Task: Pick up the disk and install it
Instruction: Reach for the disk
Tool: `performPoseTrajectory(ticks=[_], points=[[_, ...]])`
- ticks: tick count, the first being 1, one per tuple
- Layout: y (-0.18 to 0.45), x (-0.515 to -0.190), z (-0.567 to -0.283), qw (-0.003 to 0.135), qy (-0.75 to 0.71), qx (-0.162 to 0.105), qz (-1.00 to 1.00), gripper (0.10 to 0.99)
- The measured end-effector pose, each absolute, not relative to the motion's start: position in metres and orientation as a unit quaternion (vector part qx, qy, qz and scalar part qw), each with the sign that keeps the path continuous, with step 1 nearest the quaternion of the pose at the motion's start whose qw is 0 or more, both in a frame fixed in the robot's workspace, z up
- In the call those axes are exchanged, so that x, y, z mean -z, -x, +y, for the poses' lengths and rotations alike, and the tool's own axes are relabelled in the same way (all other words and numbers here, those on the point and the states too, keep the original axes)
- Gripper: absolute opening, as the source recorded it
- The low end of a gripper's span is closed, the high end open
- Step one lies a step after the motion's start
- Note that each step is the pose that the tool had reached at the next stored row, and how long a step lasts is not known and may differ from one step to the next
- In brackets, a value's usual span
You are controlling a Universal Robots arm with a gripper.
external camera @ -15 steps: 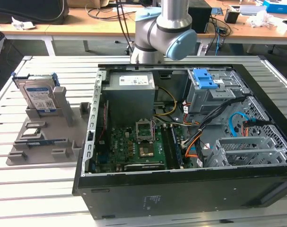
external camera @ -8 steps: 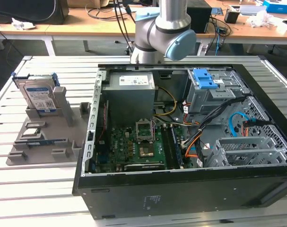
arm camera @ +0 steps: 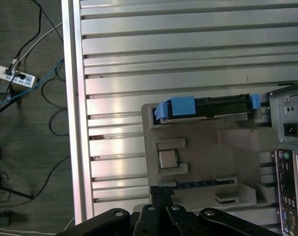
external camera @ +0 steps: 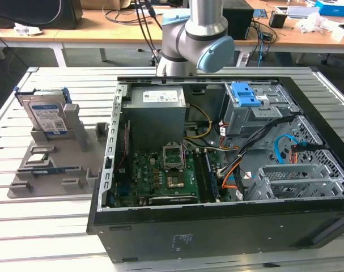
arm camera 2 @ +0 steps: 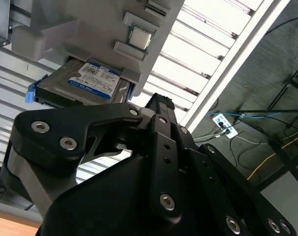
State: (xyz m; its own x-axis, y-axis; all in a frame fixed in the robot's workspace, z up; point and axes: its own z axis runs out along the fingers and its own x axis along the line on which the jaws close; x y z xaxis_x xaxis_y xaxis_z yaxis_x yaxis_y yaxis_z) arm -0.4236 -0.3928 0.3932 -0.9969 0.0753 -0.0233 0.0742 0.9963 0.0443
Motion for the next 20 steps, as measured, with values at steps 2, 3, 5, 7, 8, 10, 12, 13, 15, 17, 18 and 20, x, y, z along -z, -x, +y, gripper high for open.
performPoseTrajectory(ticks=[2, 3, 5, 7, 8, 10, 12, 13, 15, 17, 18, 20], points=[[0.423, -0.393, -0.388, 0.013, -0.037, -0.020, 0.999, 0.106], [0.422, -0.393, -0.386, 0.013, -0.037, -0.019, 0.999, 0.106], [0.418, -0.393, -0.380, 0.013, -0.037, -0.014, 0.999, 0.106], [0.414, -0.393, -0.377, 0.013, -0.037, -0.011, 0.999, 0.106], [0.412, -0.393, -0.375, 0.013, -0.037, -0.010, 0.999, 0.106], [0.407, -0.393, -0.370, 0.013, -0.037, -0.006, 0.999, 0.106], [0.403, -0.393, -0.366, 0.013, -0.037, -0.003, 0.999, 0.106], [0.402, -0.393, -0.365, 0.013, -0.037, -0.003, 0.999, 0.106], [0.402, -0.393, -0.365, 0.013, -0.037, -0.003, 0.999, 0.106], [0.402, -0.393, -0.365, 0.013, -0.037, -0.003, 0.999, 0.106], [0.402, -0.393, -0.365, 0.013, -0.037, -0.003, 0.999, 0.106], [0.402, -0.393, -0.365, 0.013, -0.037, -0.003, 0.999, 0.106]])
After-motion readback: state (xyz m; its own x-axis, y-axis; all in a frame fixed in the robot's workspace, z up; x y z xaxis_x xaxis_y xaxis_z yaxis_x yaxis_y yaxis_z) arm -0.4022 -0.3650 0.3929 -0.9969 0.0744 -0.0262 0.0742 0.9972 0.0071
